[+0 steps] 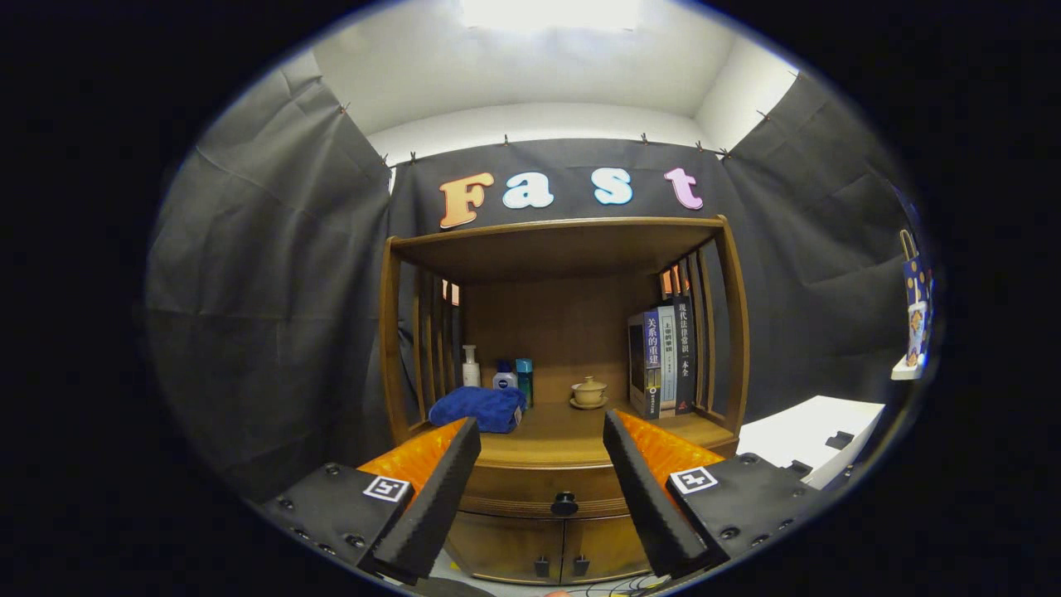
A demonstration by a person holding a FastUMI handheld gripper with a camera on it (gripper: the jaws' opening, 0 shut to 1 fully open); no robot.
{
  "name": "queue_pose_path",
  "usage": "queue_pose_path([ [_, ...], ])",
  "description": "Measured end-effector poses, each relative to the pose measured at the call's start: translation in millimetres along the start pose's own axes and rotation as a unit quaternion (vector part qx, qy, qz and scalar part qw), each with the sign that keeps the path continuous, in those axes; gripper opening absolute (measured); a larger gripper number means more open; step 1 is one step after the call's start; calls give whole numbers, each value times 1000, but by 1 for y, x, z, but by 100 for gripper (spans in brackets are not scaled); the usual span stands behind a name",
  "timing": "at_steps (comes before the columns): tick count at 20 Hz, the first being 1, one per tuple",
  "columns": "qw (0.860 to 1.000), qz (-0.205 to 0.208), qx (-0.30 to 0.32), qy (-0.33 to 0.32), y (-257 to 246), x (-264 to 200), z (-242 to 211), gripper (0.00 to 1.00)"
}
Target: Pull open the drawer, take out the items inside it, and place them on the countertop above the cabinet.
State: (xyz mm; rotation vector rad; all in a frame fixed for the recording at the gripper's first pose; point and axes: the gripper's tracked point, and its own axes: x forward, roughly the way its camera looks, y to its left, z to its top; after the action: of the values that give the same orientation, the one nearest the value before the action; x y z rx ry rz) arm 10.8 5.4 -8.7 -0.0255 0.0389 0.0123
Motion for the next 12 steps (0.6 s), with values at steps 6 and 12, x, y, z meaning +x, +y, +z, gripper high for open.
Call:
queue_pose_path([
  [6,999,-23,-4,-21,-13,50,10,98],
  [12,999,-26,21,21,-8,91,-56,98],
])
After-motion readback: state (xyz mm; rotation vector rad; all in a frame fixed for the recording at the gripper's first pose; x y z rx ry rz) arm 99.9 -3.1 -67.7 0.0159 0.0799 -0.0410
